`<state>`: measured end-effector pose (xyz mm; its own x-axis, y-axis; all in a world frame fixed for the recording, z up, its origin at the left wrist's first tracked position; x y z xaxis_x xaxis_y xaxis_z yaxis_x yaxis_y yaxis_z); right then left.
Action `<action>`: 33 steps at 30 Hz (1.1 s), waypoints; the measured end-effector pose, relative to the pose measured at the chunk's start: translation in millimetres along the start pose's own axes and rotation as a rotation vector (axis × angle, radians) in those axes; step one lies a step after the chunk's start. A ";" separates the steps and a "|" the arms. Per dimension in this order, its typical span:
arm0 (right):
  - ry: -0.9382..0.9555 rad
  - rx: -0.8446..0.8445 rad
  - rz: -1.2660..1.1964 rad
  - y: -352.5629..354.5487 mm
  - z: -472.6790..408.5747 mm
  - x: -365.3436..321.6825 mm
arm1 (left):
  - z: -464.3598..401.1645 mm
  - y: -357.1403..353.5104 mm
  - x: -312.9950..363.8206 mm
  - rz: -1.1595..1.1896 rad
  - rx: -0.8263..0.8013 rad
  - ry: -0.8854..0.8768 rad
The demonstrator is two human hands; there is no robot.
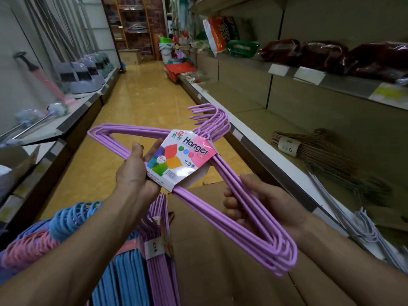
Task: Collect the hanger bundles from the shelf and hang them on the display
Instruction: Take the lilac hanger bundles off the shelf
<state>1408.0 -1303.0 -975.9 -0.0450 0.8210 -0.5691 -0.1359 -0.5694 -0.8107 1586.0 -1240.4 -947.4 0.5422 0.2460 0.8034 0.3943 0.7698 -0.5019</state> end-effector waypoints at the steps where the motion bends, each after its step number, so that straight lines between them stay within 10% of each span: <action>1: -0.005 -0.007 -0.022 -6.1 -3.4 0.8 | 2.6 -2.2 -1.6 -0.015 -0.017 0.010; 12: 0.048 0.056 -0.063 -20.0 -19.6 7.5 | -2.3 3.1 -6.2 -0.267 -0.028 0.070; 19: 0.244 0.288 0.383 2.1 -1.3 -14.3 | -21.2 5.3 27.0 -0.606 0.102 -0.212; 33: 0.210 0.517 0.518 36.5 21.1 10.4 | 41.4 -128.5 -19.7 -1.026 -0.540 -0.558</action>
<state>1381.7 -1314.3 -1008.5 -0.0472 0.3995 -0.9155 -0.5972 -0.7460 -0.2947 1494.0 -1319.8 -885.5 -0.5170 -0.0015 0.8560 0.7641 0.4500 0.4622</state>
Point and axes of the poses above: each hand's wrist, its own z-axis away from the middle knuckle, its own y-axis out of the back of the hand, x = y × z, the point moved 10 cm from there along -z, towards the middle knuckle, and after that the axes turned 8 degrees about -z, right-handed, at the moved point
